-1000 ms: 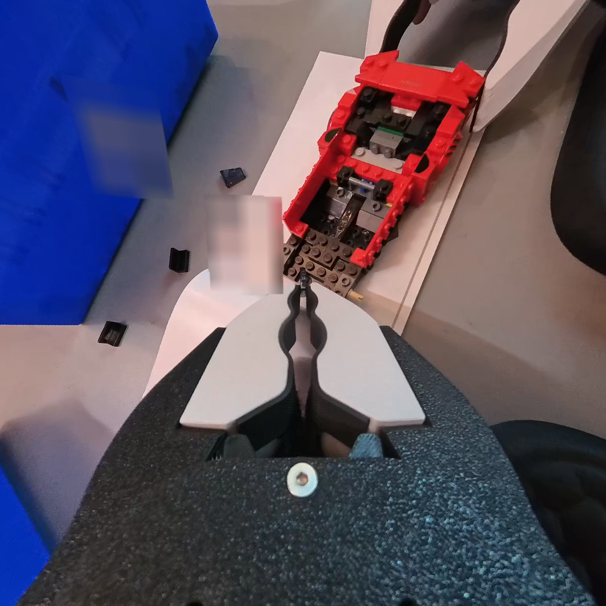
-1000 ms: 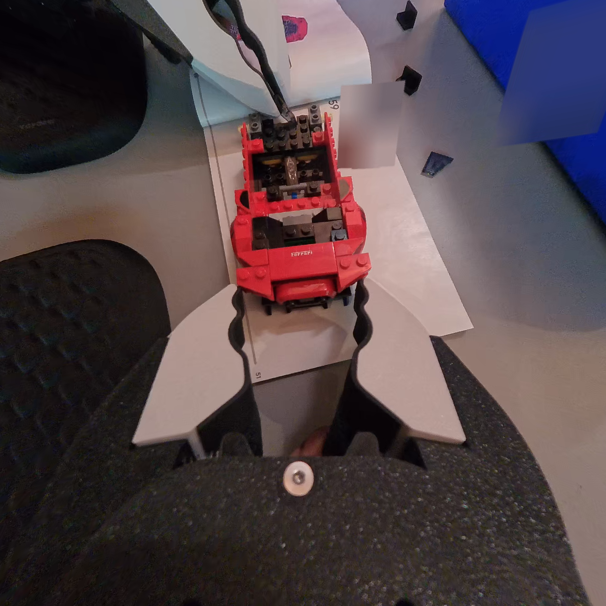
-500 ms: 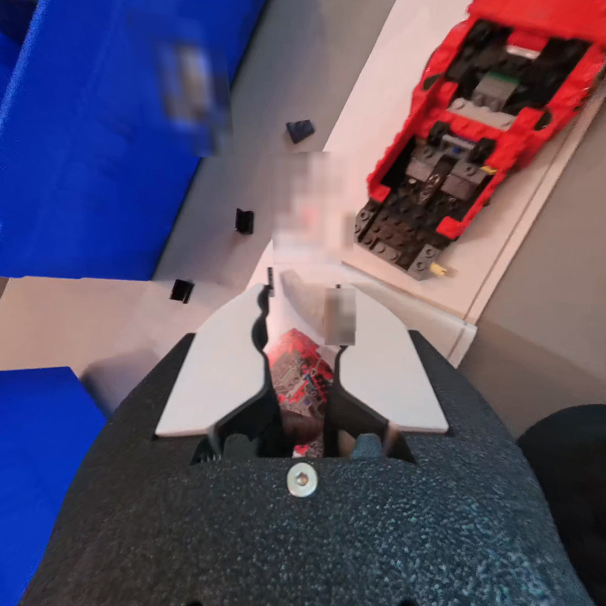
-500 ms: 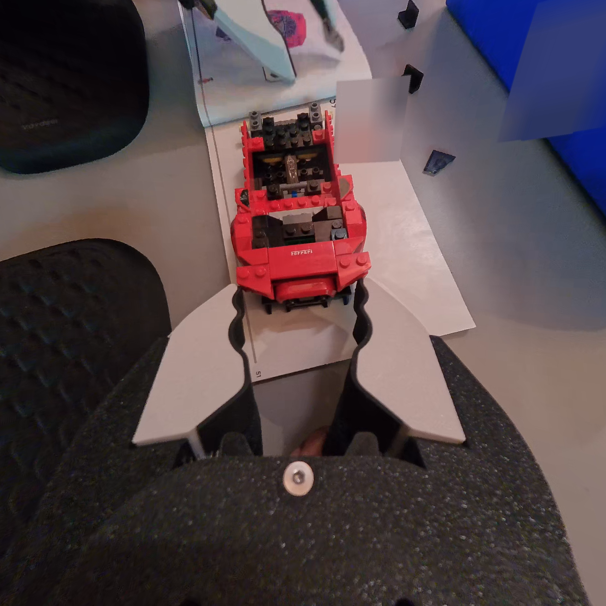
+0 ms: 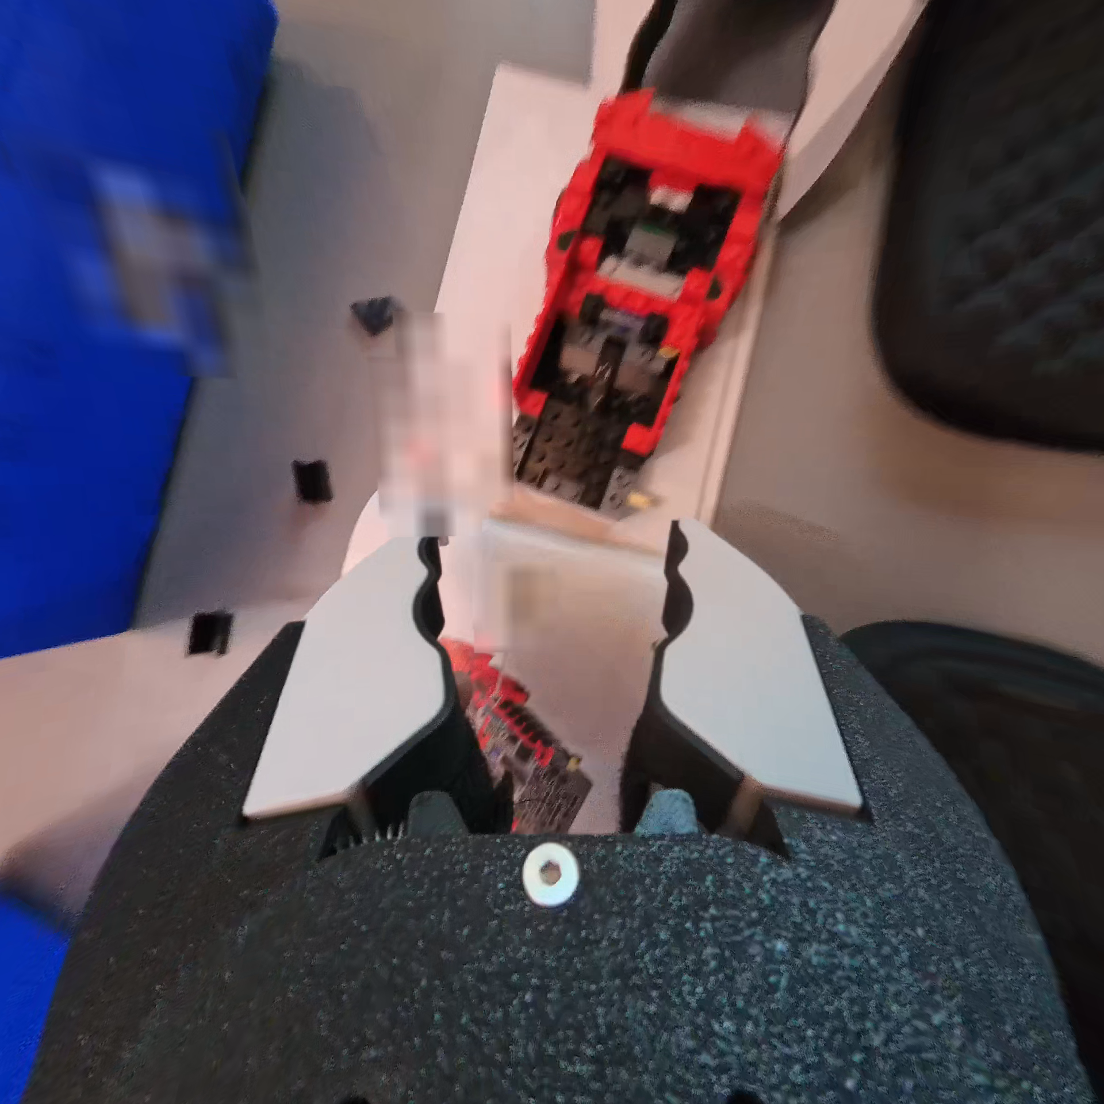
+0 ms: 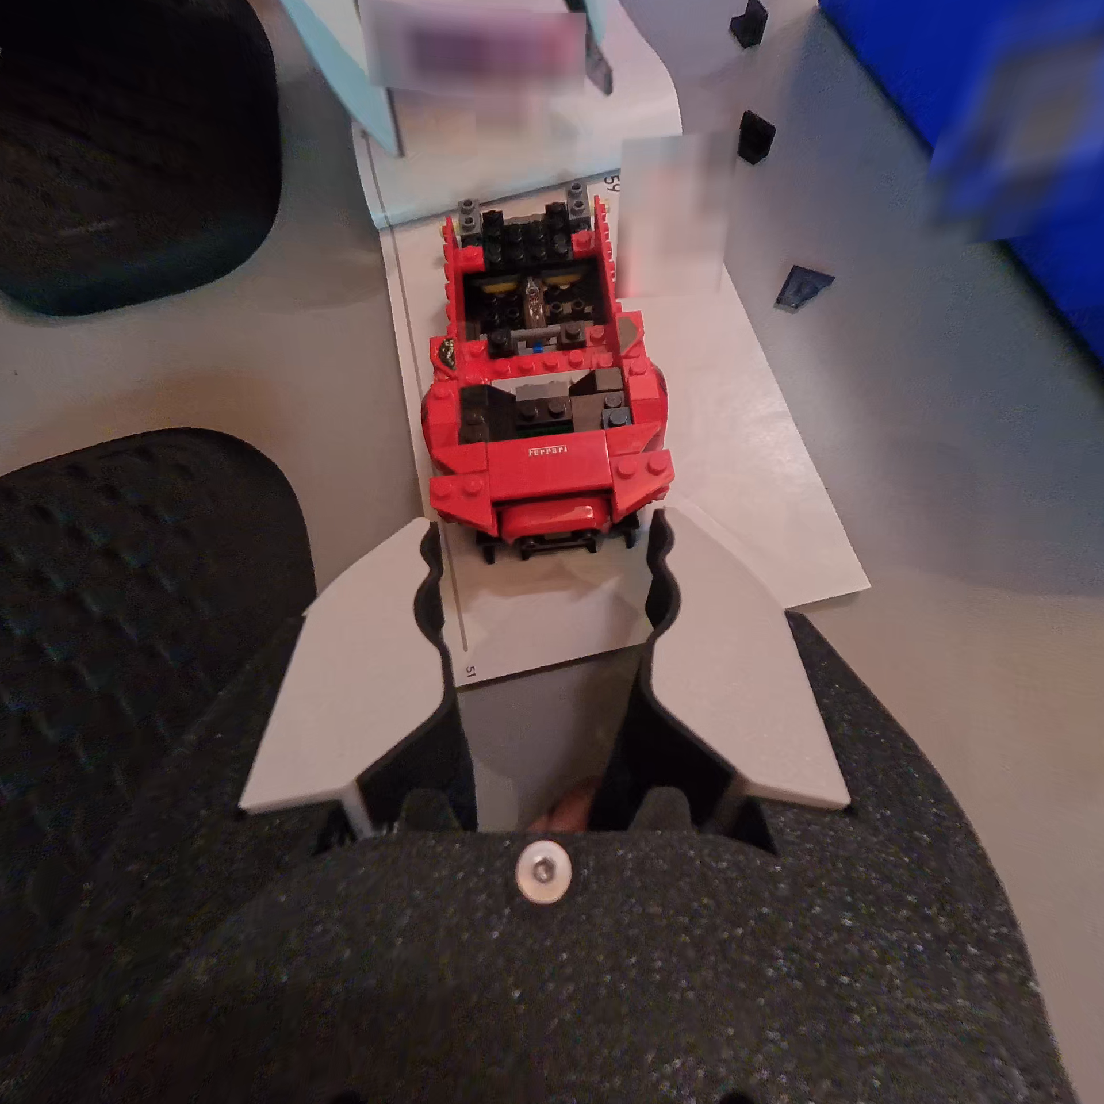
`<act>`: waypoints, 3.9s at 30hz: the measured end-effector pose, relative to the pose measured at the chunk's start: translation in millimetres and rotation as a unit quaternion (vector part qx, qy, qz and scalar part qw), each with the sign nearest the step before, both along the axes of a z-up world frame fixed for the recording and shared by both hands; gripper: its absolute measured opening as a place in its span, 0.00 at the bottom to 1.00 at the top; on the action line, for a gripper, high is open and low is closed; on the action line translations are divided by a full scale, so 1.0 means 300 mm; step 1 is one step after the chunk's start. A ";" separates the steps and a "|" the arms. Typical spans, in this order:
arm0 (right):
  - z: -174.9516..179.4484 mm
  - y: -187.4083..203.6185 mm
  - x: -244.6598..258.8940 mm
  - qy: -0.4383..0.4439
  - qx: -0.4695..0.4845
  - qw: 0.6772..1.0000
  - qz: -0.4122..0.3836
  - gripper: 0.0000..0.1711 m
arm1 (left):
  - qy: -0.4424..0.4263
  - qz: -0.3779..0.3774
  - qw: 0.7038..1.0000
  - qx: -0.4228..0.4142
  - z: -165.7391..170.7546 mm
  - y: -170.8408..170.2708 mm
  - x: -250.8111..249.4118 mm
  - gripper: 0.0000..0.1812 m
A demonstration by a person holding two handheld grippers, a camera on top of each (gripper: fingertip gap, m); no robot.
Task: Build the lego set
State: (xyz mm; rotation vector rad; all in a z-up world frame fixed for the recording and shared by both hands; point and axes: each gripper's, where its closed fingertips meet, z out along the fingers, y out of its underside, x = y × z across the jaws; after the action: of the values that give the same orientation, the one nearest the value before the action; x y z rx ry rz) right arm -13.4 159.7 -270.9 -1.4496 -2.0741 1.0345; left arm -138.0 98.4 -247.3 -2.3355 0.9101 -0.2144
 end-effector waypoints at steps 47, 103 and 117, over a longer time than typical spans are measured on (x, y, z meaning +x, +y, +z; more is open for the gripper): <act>0.010 -0.005 -0.043 0.033 0.030 0.999 -0.002 0.43 | 0.015 -0.174 0.984 0.046 -0.081 0.136 0.246 0.34; 0.005 0.001 -0.022 0.026 0.034 0.999 0.021 0.40 | -0.020 -0.173 0.982 0.076 -0.077 0.136 0.250 0.34; -0.010 -0.003 -0.026 0.014 0.036 0.999 0.021 0.42 | -0.015 -0.176 0.981 0.079 -0.077 0.136 0.250 0.34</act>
State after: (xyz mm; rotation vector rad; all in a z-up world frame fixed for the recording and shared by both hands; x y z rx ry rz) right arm -21.2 158.9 -273.9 -1.3541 -2.1088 0.9802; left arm -62.9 139.3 -270.4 -2.0107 1.2734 -0.3089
